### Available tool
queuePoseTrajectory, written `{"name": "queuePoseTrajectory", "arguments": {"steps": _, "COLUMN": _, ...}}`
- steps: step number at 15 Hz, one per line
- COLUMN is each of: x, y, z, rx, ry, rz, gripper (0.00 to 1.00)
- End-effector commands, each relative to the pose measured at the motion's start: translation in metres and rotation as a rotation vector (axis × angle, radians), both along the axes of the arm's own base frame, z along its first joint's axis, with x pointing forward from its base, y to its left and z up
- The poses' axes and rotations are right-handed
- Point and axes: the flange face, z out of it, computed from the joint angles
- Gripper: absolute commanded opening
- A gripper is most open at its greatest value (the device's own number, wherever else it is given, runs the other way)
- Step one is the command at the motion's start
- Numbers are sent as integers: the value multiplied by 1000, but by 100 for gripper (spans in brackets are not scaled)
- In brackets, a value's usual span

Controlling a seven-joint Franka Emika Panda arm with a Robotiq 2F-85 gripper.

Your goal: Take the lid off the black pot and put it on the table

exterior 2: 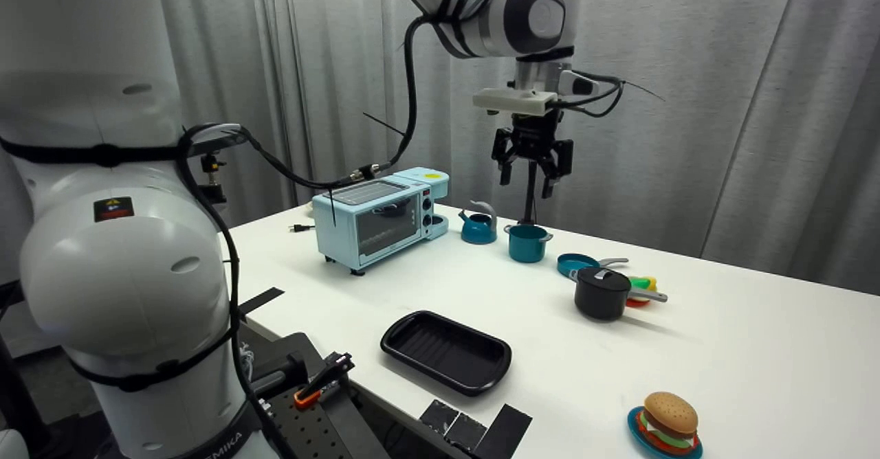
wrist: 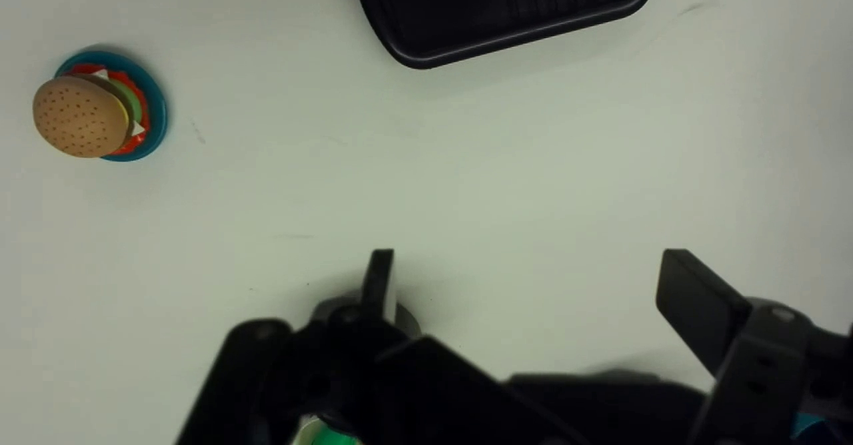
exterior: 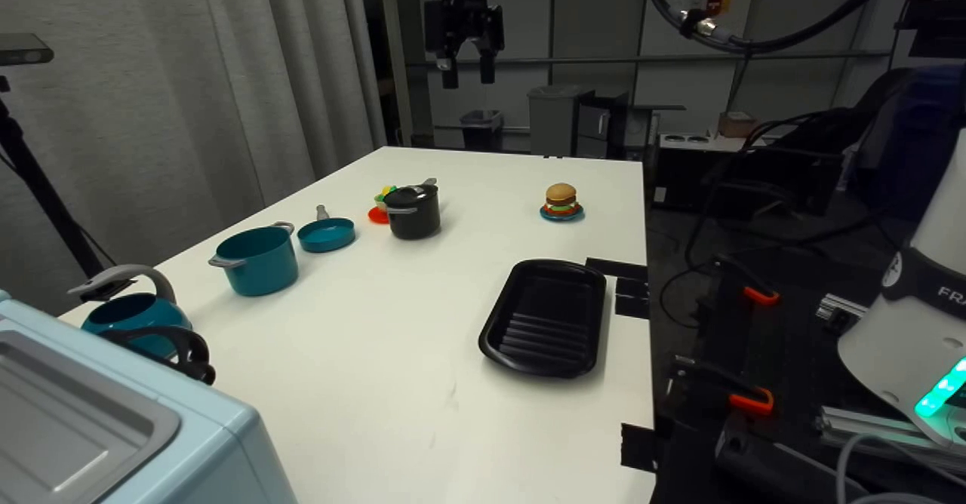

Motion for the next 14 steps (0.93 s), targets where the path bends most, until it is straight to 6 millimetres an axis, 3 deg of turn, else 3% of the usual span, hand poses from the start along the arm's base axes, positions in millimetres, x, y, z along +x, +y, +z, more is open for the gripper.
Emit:
{"name": "queuePoseTrajectory", "arguments": {"steps": 1, "x": 42, "y": -21, "z": -10, "rx": -7, "ry": 30, "rz": -37, "gripper": 100}}
{"name": "queuePoseTrajectory", "arguments": {"steps": 6, "x": 87, "y": -43, "z": -42, "rx": 3, "ry": 19, "rz": -88, "gripper": 100}}
{"name": "queuePoseTrajectory", "arguments": {"steps": 14, "x": 142, "y": -50, "z": -94, "rx": -26, "ry": -67, "rz": -123, "gripper": 100}}
